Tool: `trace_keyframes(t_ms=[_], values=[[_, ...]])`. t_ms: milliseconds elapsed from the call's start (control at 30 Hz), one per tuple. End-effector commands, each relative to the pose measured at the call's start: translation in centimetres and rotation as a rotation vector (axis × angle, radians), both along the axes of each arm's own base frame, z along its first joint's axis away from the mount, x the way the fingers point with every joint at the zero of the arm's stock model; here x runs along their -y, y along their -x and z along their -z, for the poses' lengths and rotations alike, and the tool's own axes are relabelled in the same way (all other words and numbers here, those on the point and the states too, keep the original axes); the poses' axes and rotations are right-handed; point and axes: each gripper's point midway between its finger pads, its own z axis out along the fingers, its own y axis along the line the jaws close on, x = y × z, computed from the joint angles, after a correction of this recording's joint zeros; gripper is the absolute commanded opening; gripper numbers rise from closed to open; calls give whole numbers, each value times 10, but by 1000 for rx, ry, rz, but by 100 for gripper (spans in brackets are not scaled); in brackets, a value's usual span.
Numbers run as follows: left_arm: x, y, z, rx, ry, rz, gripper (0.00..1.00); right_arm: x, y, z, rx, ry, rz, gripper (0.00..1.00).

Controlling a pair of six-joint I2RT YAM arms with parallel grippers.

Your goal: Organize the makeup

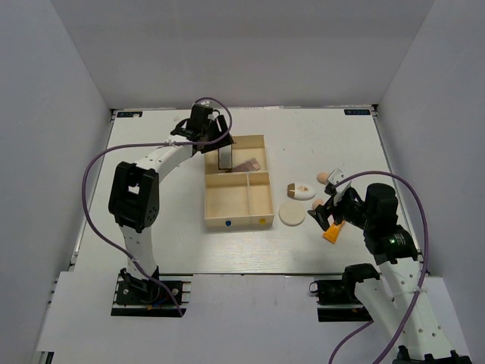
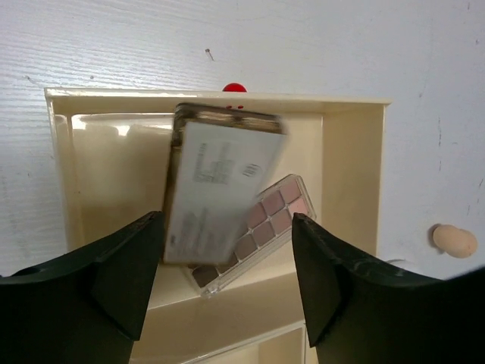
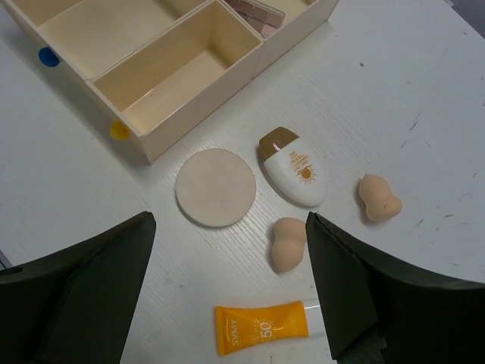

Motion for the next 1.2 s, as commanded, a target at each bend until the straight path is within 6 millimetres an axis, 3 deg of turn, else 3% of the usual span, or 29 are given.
trace_keyframes(t_ms=[0,267,333,367,433,500,533,700,800,867,1033,1167], values=[[0,-3,-44,85,6,8,80,-1,-5,-5,24,-14,11,86],[-14,28,-53,63,-6,1,85,-1,-3,-11,46,-10,0,89],[-24,42,-65,63,-5,-7,86,-2,0,-17,61,-22,-9,89],[-40,49,-55,40,-41,-45,86,-4,2,-19,66,-29,-18,89],[-62,68,-58,17,-88,-92,87,-8,10,-26,85,-44,-57,89],[-85,91,-45,-31,-175,-142,90,-12,16,-29,95,-56,-87,89],[-96,100,-54,-19,-183,-161,90,-13,20,-31,97,-64,-99,89],[-158,157,-43,-120,-327,-281,98,-14,22,-31,83,-71,-99,89],[-195,185,-29,-206,-419,-373,98,-16,24,-30,63,-73,-116,89],[-210,202,-22,-257,-428,-423,98,-17,26,-29,59,-73,-124,89],[-222,238,4,-411,-361,-669,98,-19,31,-30,61,-82,-142,89],[-232,244,11,-394,-276,-843,98,-19,36,-32,83,-86,-147,89]])
